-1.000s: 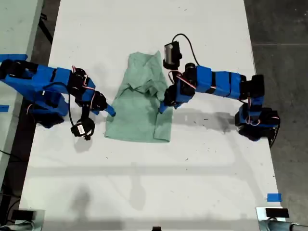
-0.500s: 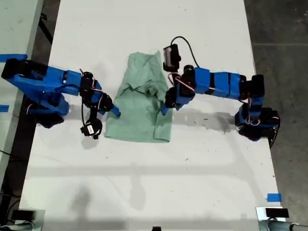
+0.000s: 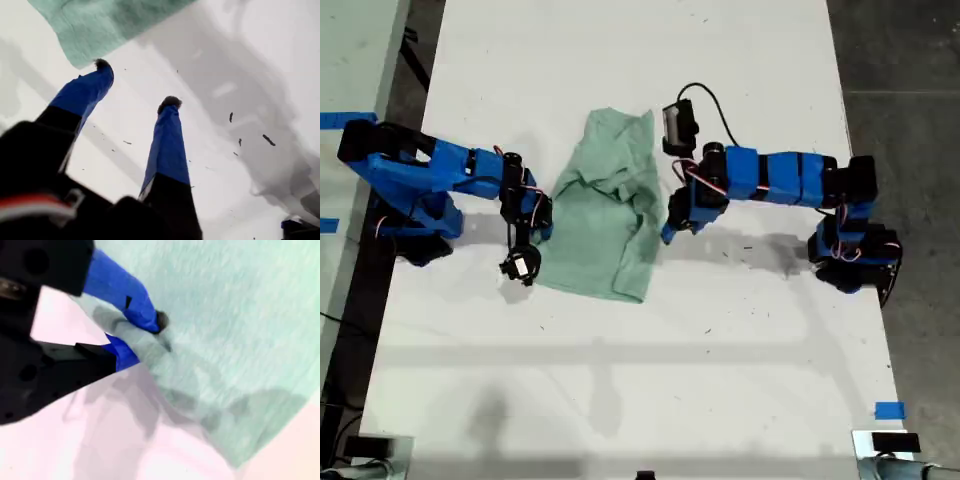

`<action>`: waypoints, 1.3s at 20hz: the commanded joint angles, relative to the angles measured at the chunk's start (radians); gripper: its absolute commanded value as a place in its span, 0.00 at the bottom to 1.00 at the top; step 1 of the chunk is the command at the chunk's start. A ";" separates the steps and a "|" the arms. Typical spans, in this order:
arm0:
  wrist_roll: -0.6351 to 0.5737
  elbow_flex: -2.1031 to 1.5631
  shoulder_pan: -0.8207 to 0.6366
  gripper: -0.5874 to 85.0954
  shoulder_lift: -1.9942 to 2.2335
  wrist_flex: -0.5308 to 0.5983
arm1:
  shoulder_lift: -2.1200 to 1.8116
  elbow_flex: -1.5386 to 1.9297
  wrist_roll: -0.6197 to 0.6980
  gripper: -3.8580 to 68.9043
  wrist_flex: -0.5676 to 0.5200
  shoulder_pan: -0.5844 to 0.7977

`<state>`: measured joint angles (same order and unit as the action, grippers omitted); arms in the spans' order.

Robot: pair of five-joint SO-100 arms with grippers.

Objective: Fold tshirt

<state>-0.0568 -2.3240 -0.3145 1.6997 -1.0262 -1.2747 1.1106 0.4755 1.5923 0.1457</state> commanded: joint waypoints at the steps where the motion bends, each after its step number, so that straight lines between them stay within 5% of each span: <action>1: 0.018 -0.014 -0.006 0.01 0.173 -0.055 | -0.083 0.003 -0.009 0.36 -0.032 -0.021; 7: 0.052 0.049 -0.009 0.01 0.166 -0.152 | -0.081 0.015 -0.008 0.36 -0.055 -0.021; 14: -0.009 0.560 0.025 0.01 -0.261 -0.199 | -0.084 0.017 -0.029 0.36 -0.060 -0.040; 19: -0.037 0.900 0.069 0.01 -0.580 -0.356 | -0.087 0.028 -0.043 0.36 -0.060 -0.051; 20: -0.038 0.900 0.067 0.04 -0.580 -0.362 | -0.087 0.032 -0.046 0.36 -0.063 -0.054; 23: -0.054 0.911 0.057 0.32 -0.561 -0.388 | -0.087 0.038 -0.044 0.36 -0.074 -0.055; 26: -0.048 0.953 0.081 0.37 -0.413 -0.518 | -0.092 0.046 -0.044 0.36 -0.074 -0.055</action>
<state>-0.1012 -1.4343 -0.2592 1.1198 -1.4665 -1.2747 1.1612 0.4387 1.5355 0.1089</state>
